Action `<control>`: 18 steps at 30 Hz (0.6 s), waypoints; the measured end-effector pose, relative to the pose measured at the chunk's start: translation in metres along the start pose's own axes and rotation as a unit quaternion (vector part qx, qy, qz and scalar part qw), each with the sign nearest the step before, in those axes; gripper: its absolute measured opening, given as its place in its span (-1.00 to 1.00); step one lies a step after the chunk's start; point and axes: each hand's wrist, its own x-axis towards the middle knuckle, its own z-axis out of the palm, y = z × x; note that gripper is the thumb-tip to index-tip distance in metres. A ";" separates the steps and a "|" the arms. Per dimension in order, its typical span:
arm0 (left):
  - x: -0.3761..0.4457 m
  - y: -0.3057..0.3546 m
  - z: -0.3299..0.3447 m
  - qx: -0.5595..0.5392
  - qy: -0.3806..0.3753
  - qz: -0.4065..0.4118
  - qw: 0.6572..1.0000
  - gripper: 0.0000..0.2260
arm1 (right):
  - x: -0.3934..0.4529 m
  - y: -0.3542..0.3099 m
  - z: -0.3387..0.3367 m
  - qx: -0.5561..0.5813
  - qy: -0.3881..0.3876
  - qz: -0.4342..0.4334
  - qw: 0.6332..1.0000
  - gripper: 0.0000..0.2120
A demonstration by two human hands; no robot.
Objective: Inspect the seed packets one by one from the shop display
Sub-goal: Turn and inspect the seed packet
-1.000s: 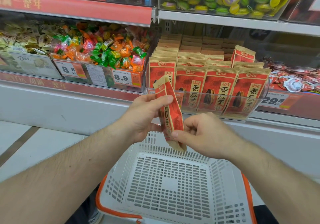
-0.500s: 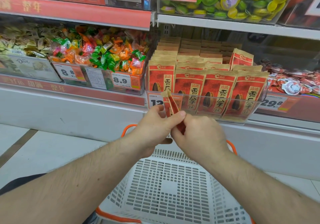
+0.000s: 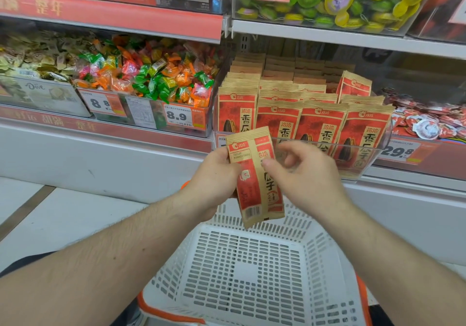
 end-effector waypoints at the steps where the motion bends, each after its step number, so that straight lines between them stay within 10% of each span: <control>1: 0.000 0.001 -0.001 0.007 -0.015 0.003 1.000 -0.68 | 0.004 0.003 -0.004 0.031 0.006 0.032 0.999 -0.63; 5: -0.004 0.003 -0.004 0.030 -0.072 0.006 0.997 -0.70 | 0.008 0.008 -0.011 0.209 -0.040 0.091 0.973 -0.79; 18: -0.001 0.006 -0.020 -0.093 -0.037 0.144 0.984 -0.76 | -0.005 -0.001 -0.018 0.286 -0.042 -0.044 0.956 -0.90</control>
